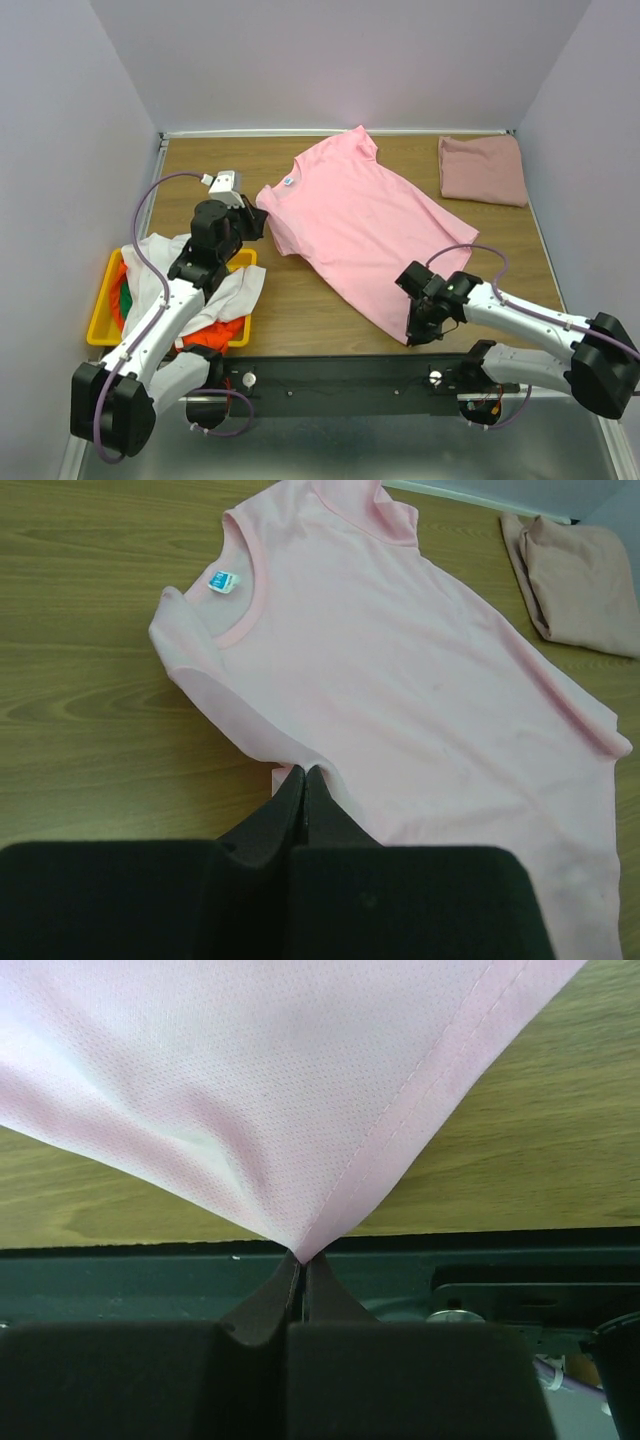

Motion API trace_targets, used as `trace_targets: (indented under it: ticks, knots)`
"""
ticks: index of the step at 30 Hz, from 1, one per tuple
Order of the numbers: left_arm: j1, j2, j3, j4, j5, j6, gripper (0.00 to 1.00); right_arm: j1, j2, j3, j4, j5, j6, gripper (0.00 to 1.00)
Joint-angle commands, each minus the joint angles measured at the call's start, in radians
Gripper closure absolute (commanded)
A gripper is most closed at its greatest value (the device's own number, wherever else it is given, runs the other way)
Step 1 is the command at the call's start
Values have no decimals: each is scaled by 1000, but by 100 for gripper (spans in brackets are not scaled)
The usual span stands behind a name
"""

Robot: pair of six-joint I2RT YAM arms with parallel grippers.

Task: Fold and stack the t-shirts
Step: Fold the tshirt

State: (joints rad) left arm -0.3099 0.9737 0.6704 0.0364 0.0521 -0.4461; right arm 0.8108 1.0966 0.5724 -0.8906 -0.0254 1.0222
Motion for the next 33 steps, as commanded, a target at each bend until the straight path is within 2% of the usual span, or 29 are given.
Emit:
trace_targets:
  ticks: [1, 14, 24, 33]
  knots:
    - [-6, 34, 9, 20, 5, 9, 100, 8, 19, 38, 7, 73, 32, 100]
    - [-6, 252, 122, 141, 86, 33, 100, -18, 9, 72, 5, 214, 15, 100]
    - [-6, 382, 230, 197, 121, 33, 100, -245, -14, 110, 7, 208, -134, 100]
    - [-6, 491, 320, 233, 137, 32, 100, -352, -33, 124, 2, 205, -157, 100]
